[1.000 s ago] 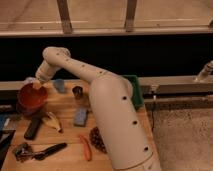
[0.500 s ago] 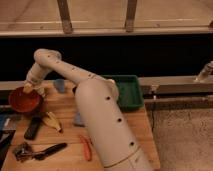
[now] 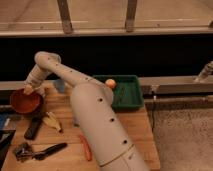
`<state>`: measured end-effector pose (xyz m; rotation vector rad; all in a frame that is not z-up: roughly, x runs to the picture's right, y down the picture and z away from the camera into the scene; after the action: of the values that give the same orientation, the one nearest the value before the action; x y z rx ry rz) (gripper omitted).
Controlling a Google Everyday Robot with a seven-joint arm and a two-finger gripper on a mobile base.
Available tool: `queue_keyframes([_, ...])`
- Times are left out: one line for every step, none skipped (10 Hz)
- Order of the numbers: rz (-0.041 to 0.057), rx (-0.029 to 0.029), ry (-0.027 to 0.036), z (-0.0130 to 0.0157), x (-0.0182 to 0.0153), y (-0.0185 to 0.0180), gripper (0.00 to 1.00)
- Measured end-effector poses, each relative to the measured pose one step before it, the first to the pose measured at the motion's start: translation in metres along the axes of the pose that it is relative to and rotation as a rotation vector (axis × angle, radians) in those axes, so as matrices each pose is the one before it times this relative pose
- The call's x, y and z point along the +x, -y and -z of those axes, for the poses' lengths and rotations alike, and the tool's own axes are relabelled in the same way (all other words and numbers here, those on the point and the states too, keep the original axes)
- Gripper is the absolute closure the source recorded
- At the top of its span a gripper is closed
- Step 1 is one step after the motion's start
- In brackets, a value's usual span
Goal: Stack bowls on top of each other
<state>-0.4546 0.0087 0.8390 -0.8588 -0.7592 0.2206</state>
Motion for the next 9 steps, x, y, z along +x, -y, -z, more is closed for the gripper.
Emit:
queue_keyframes([-0.0042, 0.00175, 0.00057, 0.0009, 0.00231, 0.00418, 0.23])
queue_keyframes([-0.00224, -0.00219, -0.00114, -0.00263, 0.001, 0.00317, 0.23])
queue_keyframes([-0.00062, -0.00243, -0.00066, -0.00375, -0.00104, 0.00096, 0.23])
queue_keyframes([-0.00561, -0.00108, -0.00381, -0.00097, 0.0037, 0.00214, 0.23])
queue_keyframes([-0.00266, 0.00309, -0.00036, 0.00139, 0.00232, 0.00198, 0.23])
queue_keyframes([0.0001, 0.00632, 0.00054, 0.00385, 0.00129, 0.00152, 0.23])
queue_keyframes([0.00696, 0.0111, 0.00581, 0.00489, -0.00165, -0.00049, 0.23])
queue_keyframes([0.01139, 0.02778, 0.00655, 0.01283, -0.00206, 0.00072, 0.23])
queue_keyframes([0.00929, 0.04418, 0.0044, 0.01952, -0.00338, -0.00198, 0.23])
